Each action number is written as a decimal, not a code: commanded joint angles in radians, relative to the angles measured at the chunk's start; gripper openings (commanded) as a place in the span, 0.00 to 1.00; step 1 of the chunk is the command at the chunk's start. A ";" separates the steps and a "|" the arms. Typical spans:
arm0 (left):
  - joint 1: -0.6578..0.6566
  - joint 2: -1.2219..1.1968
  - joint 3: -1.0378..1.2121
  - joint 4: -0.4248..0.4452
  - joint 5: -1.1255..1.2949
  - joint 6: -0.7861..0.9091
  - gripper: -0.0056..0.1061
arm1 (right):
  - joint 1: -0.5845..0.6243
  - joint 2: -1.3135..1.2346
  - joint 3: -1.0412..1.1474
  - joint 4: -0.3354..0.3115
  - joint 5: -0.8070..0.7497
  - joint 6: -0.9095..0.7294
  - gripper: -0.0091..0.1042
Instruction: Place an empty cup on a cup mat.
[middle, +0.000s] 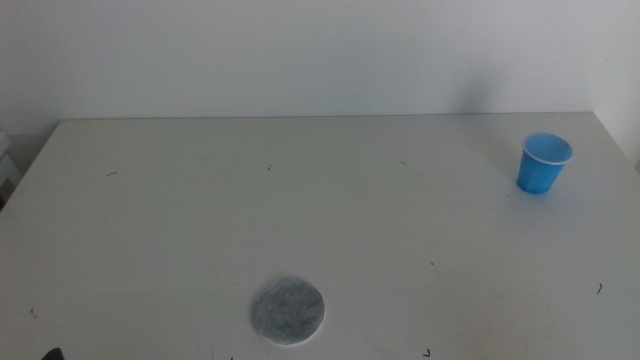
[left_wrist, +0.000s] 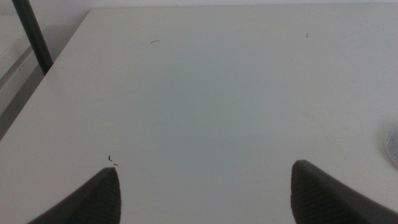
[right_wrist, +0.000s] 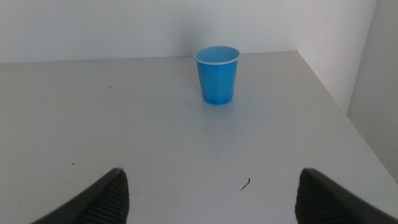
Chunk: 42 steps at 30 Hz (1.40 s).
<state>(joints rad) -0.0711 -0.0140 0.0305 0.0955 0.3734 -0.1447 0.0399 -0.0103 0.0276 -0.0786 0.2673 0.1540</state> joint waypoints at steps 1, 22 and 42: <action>0.001 -0.012 -0.006 0.001 -0.066 -0.004 0.99 | -0.006 -0.027 -0.006 -0.008 -0.074 -0.012 0.73; 0.001 -0.012 -0.006 0.001 -0.066 -0.004 0.99 | -0.006 0.142 -0.233 0.030 -0.041 -0.012 0.73; 0.001 -0.012 -0.006 0.001 -0.066 -0.004 0.99 | -0.006 0.915 -1.034 0.089 0.431 0.030 0.73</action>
<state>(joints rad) -0.0711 -0.0140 0.0305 0.0955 0.3734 -0.1447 0.0399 0.8622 -0.9249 -0.0080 0.7161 0.1735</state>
